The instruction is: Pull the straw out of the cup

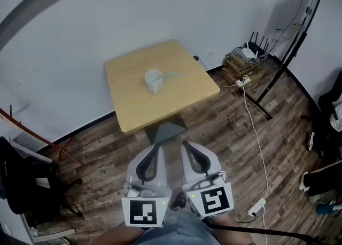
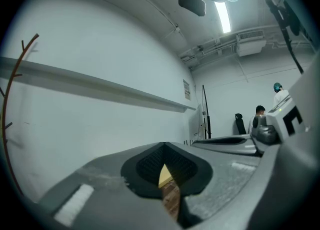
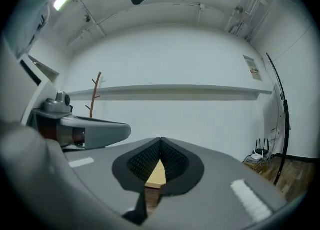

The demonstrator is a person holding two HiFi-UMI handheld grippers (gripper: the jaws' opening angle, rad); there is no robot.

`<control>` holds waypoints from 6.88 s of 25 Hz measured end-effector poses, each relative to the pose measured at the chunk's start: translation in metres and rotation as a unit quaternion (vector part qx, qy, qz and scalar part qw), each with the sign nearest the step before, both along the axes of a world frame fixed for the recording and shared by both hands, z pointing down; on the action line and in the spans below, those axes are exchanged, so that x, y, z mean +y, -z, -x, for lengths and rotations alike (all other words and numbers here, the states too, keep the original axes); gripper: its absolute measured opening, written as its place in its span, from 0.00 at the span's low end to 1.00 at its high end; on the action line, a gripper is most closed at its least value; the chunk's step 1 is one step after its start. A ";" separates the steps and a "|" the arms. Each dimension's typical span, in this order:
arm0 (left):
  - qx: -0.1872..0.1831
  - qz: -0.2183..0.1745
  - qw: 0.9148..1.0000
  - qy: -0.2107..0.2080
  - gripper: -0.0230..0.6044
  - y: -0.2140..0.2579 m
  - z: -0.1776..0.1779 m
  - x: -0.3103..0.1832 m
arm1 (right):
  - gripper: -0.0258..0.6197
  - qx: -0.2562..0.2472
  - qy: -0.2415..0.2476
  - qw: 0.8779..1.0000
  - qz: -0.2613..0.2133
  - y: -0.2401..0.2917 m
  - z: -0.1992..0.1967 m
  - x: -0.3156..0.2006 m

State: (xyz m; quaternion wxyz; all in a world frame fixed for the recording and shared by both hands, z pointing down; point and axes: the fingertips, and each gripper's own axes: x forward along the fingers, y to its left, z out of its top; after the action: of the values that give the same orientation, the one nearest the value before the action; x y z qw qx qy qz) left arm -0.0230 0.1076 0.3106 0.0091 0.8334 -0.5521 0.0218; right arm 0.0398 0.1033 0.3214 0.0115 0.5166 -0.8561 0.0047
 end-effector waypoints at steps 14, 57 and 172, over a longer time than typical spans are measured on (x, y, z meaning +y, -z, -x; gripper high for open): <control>-0.001 0.020 0.999 0.034 0.07 -0.020 -0.015 -0.006 | 0.05 0.005 0.029 0.999 0.034 -0.027 -0.016 -0.014; 0.034 -0.009 0.999 0.003 0.07 -0.005 0.046 -0.271 | 0.05 0.028 0.014 0.999 0.001 -0.008 0.047 -0.267; 0.033 0.040 0.997 0.058 0.07 -0.027 0.037 -0.361 | 0.10 0.062 0.095 0.993 0.013 -0.018 0.037 -0.355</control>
State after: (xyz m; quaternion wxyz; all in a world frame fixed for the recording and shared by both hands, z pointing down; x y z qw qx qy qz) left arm -0.0595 -0.2531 0.3373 0.0621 0.7989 -0.5980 0.0160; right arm 0.0026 -0.2518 0.3392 0.0721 0.4316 -0.8990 -0.0171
